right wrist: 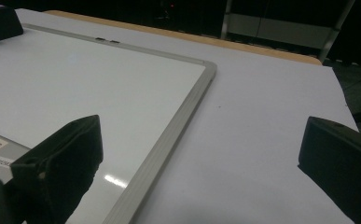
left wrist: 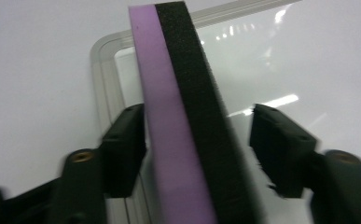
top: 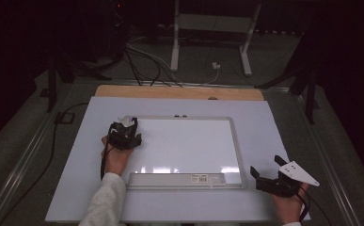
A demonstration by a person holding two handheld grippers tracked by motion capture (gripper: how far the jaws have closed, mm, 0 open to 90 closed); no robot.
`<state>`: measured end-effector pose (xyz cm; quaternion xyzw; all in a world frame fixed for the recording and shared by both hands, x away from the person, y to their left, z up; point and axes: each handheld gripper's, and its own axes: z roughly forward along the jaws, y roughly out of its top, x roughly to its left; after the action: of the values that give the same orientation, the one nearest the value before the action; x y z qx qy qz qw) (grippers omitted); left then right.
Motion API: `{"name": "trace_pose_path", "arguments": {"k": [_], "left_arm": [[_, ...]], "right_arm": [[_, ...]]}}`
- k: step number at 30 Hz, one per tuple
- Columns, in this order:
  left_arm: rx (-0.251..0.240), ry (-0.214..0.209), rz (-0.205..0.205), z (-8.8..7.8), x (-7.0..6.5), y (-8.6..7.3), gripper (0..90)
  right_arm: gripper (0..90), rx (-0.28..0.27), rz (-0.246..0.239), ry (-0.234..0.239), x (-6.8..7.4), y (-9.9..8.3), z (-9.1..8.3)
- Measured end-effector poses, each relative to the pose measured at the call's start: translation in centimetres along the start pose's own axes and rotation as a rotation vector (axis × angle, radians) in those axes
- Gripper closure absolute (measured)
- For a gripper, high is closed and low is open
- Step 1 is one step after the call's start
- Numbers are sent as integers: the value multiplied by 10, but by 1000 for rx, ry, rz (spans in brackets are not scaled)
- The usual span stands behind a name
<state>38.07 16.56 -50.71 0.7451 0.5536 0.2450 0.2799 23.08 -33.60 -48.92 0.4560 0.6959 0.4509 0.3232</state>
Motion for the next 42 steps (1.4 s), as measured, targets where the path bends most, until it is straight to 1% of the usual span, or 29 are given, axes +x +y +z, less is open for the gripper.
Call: {"name": "trace_pose_path", "arguments": {"k": [2, 3, 5, 7, 12, 14, 18, 22, 23, 24, 25, 26, 28, 30, 32, 34, 35, 37, 40, 42], "left_arm": [[-1, 26, -38, 0, 2, 0, 563], [-4, 25, -56, 0, 3, 1, 587], [-8, 57, -65, 1, 2, 1, 623], [-11, 73, -79, 3, 1, 2, 630], [-26, 110, -148, 8, 1, 5, 635], [-27, 121, -167, 10, 2, 7, 636], [-28, 141, -188, 14, 1, 10, 636], [-28, 148, -200, 15, 1, 11, 635], [-28, 145, -202, 15, 2, 11, 631], [-29, 139, -211, 15, 3, 11, 608], [-34, 135, -220, 14, 4, 10, 553], [-53, 125, -225, 12, 6, 10, 504], [-95, 89, -224, 5, 9, 10, 432], [-127, 48, -214, -3, 11, 12, 335], [-153, 4, -198, -11, 13, 12, 258], [-171, -16, -172, -19, 14, 12, 186], [-178, -25, -163, -23, 15, 12, 168], [-195, -29, -146, -31, 17, 11, 155], [-221, -47, -125, -43, 20, 9, 102], [-242, -65, -100, -52, 21, 8, 69]], "right_arm": [[2, 0, 0, 0, 0, 0, 0], [2, 0, -1, 1, 0, 0, 0], [2, -1, 1, 0, 0, 0, 0], [2, -2, 4, 0, 0, 0, -1], [2, -3, 3, -3, 0, 0, -2], [2, -3, 5, -2, 0, 0, -2], [2, -3, 4, 0, 0, 0, -2], [2, -3, 4, -2, 0, 0, -2], [2, -4, 3, -2, 0, 0, -2], [2, -5, 3, -1, 0, 0, -2], [2, -6, 3, 0, 0, 0, -2], [2, -6, 3, 0, 0, 0, -2], [2, -6, 5, 1, -1, 0, -2], [2, -5, 5, 2, -1, 0, -2], [2, -6, 4, 5, 0, 0, -2], [2, -6, 0, 6, 1, 1, -2], [2, -7, -2, 7, 2, 1, -2], [2, -7, -1, 10, 2, 1, -2], [2, -10, -2, 12, 3, 1, -1], [2, -12, -3, 14, 3, 1, -2]]}}
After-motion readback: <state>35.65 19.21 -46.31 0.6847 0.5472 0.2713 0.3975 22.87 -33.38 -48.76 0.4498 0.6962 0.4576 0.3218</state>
